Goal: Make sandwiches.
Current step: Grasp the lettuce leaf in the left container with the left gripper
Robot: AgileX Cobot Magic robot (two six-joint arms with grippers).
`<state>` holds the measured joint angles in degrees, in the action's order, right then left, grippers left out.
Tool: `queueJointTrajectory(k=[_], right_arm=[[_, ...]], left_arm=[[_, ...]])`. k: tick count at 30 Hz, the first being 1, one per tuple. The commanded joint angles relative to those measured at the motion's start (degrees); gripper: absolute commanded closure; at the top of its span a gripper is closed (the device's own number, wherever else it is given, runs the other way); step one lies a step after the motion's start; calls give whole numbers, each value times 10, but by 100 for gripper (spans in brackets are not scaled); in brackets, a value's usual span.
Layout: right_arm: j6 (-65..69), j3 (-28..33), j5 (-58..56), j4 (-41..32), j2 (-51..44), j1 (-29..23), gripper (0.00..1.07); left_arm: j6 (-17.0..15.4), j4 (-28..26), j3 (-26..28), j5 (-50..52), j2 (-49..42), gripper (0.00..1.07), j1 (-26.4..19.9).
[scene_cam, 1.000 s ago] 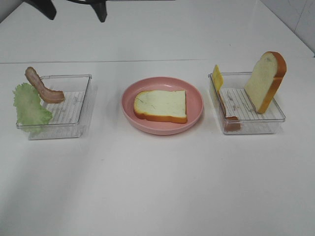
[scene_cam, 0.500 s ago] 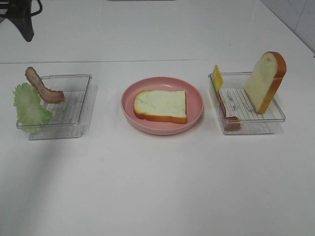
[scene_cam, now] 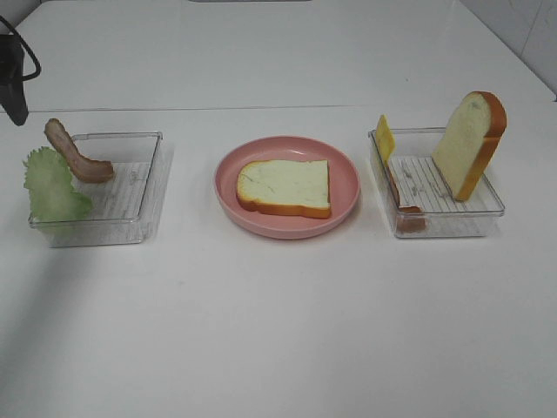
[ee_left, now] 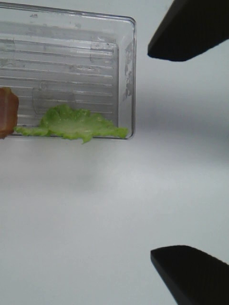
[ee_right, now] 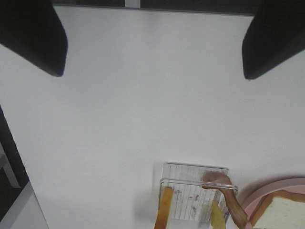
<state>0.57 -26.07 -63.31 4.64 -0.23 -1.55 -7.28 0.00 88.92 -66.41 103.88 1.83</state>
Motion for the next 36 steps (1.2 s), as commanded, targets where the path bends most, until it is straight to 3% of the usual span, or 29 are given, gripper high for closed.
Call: queueJointTrajectory(k=[1, 13, 28, 33, 35, 36], right_arm=[[-6, 1, 3, 2, -20, 3, 11], [-6, 1, 3, 2, -20, 3, 11], [-6, 1, 3, 2, -20, 3, 11], [-6, 1, 3, 2, -20, 3, 11], [-6, 1, 3, 2, -20, 3, 11], [-6, 1, 3, 2, -20, 3, 11]], left_arm=[[8, -18, -7, 25, 23, 9, -2], [14, -31, -7, 64, 111, 9, -2], [31, -46, -7, 104, 157, 9, -2], [34, -49, -7, 105, 156, 16, -2], [34, -50, -7, 103, 156, 21, -2], [33, -53, -7, 101, 156, 28, -2]])
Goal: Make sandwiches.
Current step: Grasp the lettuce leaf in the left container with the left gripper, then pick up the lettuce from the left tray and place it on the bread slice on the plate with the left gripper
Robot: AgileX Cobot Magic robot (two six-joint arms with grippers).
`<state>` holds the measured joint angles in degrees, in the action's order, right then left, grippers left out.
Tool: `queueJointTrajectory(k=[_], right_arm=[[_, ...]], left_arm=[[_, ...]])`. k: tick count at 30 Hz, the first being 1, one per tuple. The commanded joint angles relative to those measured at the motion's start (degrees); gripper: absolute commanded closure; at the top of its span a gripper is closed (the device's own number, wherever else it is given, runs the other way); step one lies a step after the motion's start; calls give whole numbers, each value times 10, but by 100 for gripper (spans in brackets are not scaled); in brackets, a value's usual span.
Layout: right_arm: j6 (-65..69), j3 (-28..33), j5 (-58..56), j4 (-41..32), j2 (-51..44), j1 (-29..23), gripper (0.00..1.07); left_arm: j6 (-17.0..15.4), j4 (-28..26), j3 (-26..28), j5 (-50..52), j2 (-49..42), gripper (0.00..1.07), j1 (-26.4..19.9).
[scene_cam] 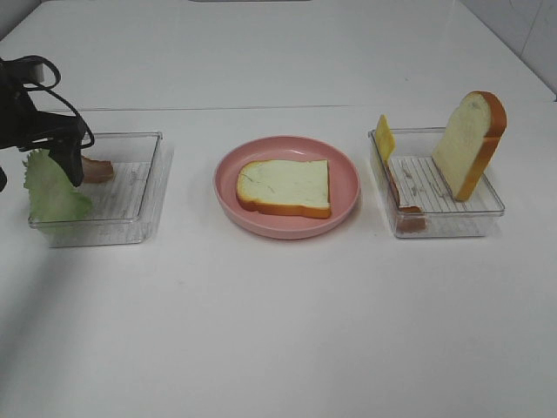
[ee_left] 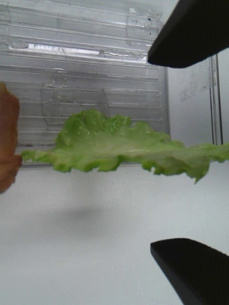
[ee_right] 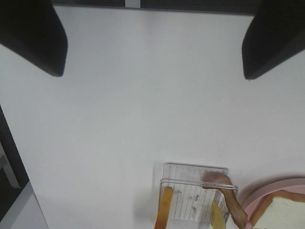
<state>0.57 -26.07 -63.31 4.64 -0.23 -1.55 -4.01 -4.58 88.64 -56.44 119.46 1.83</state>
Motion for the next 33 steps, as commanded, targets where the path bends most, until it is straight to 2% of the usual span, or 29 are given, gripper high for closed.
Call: queueJointTrajectory(k=[1, 2, 3, 4, 5, 6, 7, 9, 15, 25, 33], right_arm=[[-6, 1, 3, 2, -20, 3, 11], [-6, 1, 3, 2, -20, 3, 11], [-6, 1, 3, 2, -20, 3, 11], [-6, 1, 3, 2, -20, 3, 11], [-6, 1, 3, 2, -20, 3, 11], [-6, 1, 3, 2, -20, 3, 11], [-6, 1, 3, 2, -20, 3, 11], [-6, 1, 3, 2, -20, 3, 11], [-6, 1, 3, 2, -20, 3, 11], [-6, 1, 3, 2, -20, 3, 11], [-6, 1, 3, 2, -20, 3, 11]], left_arm=[[0, -9, -4, 2, 1, 32, -2], [0, -9, -4, 2, 1, 32, -2], [-3, -10, -4, 2, 1, 44, -2], [-3, -10, -4, 2, 1, 44, -2], [-3, -10, -4, 2, 1, 60, -2], [-3, -11, -4, 2, 1, 70, -2], [-3, -11, -4, 2, 1, 70, -2], [-3, -11, -4, 2, 1, 105, -2], [-19, -11, -4, -3, 1, 107, -1], [-25, -25, -1, -29, 0, 107, -1], [-22, -64, 44, -88, 0, 107, 6]])
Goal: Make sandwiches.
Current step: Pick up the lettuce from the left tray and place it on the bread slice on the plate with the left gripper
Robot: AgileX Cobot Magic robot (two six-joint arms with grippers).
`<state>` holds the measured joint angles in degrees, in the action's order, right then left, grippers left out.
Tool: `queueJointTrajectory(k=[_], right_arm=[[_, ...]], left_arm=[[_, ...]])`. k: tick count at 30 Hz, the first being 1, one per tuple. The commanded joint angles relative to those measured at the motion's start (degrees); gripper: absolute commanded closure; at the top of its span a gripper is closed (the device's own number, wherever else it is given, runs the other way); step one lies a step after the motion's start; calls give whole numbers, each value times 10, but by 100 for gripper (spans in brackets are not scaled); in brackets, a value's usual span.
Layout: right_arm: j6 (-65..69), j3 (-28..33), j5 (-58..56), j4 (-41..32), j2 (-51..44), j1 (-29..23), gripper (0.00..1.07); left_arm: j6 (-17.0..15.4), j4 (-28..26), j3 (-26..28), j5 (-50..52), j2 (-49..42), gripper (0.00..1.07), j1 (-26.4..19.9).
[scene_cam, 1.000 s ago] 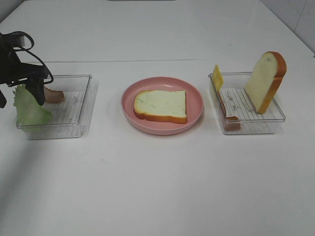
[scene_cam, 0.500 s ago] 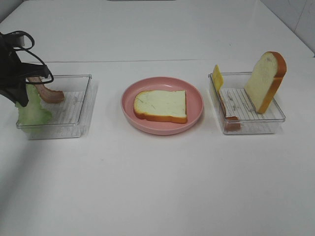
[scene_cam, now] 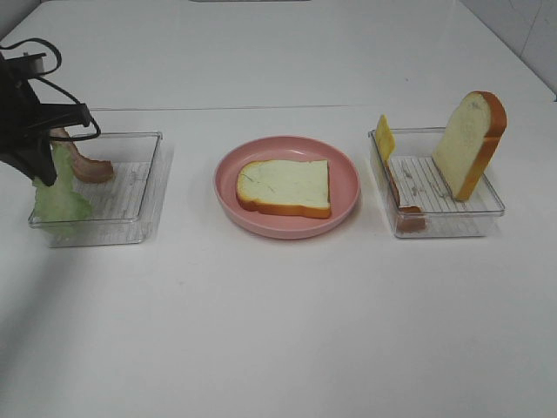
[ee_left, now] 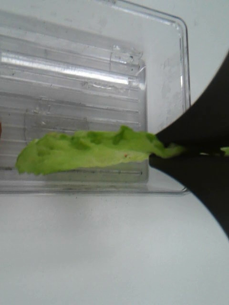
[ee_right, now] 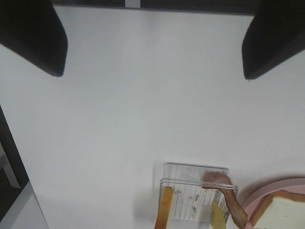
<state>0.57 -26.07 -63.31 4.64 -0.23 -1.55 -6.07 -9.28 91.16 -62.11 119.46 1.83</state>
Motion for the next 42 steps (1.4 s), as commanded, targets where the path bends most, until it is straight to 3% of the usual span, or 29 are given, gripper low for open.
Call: queueJointTrajectory(k=[1, 6, 16, 23, 28, 32, 34, 38, 42], right_arm=[[-6, 1, 3, 2, -20, 3, 11], [-6, 1, 3, 2, -20, 3, 11], [-6, 1, 3, 2, -20, 3, 11], [-6, 1, 3, 2, -20, 3, 11], [-6, 1, 3, 2, -20, 3, 11], [-6, 1, 3, 2, -20, 3, 11], [-6, 1, 3, 2, -20, 3, 11], [-6, 1, 3, 2, -20, 3, 11], [-6, 1, 3, 2, -20, 3, 11]], left_arm=[[-2, -21, 37, -44, 0, 107, 14], [-2, -22, 80, -69, 0, 107, 42], [-11, -23, 225, -79, 0, 107, 132], [-13, -38, 258, -21, 1, 107, 183], [-13, -81, 258, 46, 7, 107, 218], [-12, -163, 257, 92, 29, 107, 238], [-9, -176, 257, 99, 37, 107, 241], [37, -263, 257, 119, 71, 107, 250], [69, -310, 257, 123, 93, 107, 251]])
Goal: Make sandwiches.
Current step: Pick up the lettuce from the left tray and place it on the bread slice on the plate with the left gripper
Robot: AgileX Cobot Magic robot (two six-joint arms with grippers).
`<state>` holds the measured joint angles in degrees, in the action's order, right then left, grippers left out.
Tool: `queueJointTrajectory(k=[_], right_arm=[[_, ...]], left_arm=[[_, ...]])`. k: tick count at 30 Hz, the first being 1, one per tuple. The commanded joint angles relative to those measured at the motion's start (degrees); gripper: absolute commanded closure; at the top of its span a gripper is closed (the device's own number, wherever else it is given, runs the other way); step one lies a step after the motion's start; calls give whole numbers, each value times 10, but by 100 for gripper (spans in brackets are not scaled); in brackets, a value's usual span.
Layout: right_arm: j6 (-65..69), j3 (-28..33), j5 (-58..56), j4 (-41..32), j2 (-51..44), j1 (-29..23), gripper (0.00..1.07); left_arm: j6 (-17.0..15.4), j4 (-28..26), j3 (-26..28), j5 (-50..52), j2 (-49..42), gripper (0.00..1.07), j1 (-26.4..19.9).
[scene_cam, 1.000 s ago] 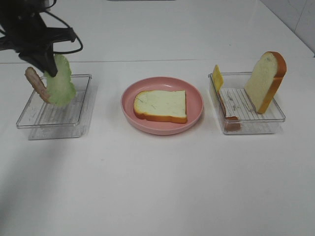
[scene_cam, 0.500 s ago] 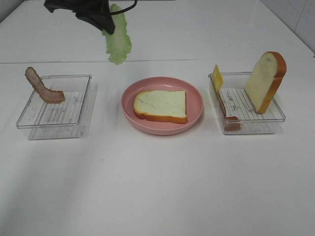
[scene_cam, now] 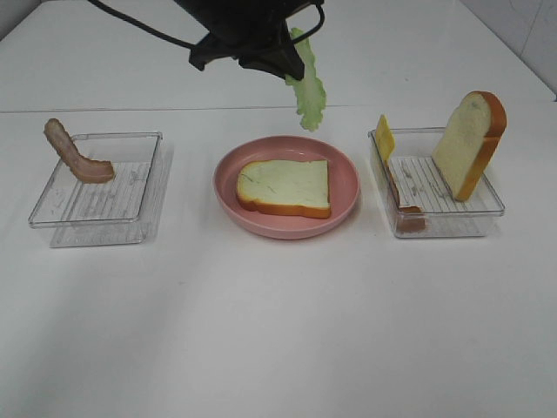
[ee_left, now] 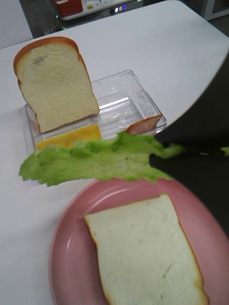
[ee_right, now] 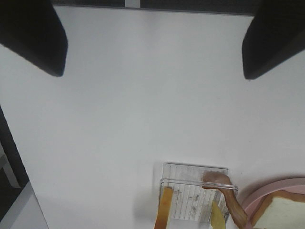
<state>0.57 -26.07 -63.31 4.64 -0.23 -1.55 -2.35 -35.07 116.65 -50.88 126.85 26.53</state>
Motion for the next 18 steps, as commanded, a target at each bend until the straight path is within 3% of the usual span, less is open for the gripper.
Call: queueJointTrajectory(k=[1, 9, 18], right_arm=[[-6, 1, 3, 2, -20, 3, 11], [-6, 1, 3, 2, -20, 3, 11], [-6, 1, 3, 2, -20, 3, 11]], left_arm=[[44, -80, 2, 10, 35, 107, 4], [60, -105, 2, 7, 84, 107, 3], [60, -78, 2, -13, 123, 107, 1]])
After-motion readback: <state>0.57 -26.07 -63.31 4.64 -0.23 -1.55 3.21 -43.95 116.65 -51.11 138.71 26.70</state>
